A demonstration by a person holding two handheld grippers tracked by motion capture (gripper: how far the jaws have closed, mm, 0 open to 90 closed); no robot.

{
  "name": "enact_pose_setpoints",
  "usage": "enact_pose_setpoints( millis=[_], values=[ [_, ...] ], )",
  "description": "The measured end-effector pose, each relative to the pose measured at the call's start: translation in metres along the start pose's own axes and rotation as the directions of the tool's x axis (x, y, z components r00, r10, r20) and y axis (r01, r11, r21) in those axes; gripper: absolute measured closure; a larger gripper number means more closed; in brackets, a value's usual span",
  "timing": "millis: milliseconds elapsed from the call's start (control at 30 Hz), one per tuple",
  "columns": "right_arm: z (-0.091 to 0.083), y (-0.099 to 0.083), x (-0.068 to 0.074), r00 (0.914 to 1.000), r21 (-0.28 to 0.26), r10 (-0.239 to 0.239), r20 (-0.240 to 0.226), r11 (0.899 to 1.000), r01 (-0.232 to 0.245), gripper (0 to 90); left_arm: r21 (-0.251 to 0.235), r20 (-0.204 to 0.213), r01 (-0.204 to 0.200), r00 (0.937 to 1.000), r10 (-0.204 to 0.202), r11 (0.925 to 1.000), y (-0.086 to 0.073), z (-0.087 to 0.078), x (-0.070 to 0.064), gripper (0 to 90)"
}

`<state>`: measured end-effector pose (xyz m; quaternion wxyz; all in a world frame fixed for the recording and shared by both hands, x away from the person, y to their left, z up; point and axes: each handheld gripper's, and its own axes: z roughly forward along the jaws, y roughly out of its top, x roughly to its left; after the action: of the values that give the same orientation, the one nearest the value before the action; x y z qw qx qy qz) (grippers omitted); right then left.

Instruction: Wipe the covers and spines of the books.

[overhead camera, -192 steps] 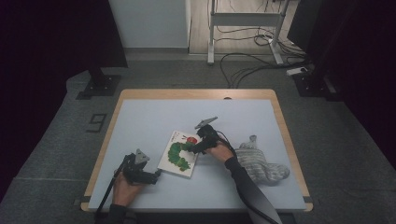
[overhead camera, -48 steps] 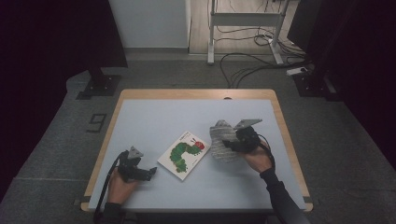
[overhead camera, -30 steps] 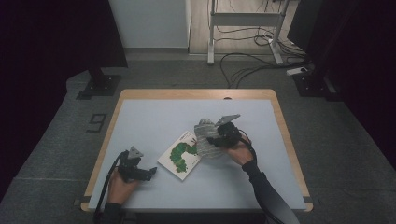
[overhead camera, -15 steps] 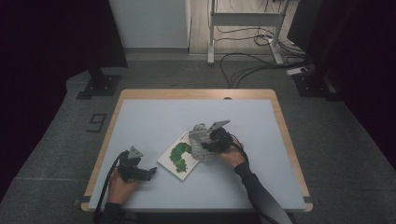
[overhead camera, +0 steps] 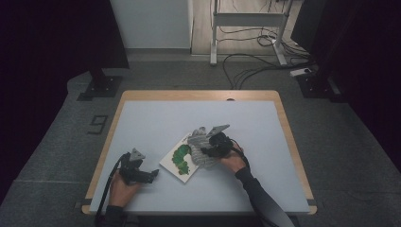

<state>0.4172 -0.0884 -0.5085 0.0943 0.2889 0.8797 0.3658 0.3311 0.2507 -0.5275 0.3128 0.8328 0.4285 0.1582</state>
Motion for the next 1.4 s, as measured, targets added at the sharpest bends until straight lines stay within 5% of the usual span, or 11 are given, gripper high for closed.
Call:
enact_pose_setpoints(
  millis=[600, 1133, 1400],
  values=[
    [0.004, 0.001, 0.04, 0.9948, -0.01, -0.055, -0.086, 0.998, 0.055, 63.0, -0.001, -0.001, 0.0, 1.0, 0.0, 1.0, 0.0, 0.0, 0.0, 0.2],
    [0.006, 0.004, 0.08, 0.9767, -0.009, -0.131, -0.17, 0.991, 0.131, 62.8, 0.002, -0.006, 0.009, 0.9999, -0.009, 1.0, -0.002, -0.002, 0.0, 0.4],
    [0.008, 0.009, 0.086, 0.9755, 0.009, -0.148, -0.163, 0.988, 0.151, 62.8, 0.005, -0.016, 0.02, 0.9997, -0.02, 0.9998, -0.009, -0.009, 0.008, 0.0]
  ],
)
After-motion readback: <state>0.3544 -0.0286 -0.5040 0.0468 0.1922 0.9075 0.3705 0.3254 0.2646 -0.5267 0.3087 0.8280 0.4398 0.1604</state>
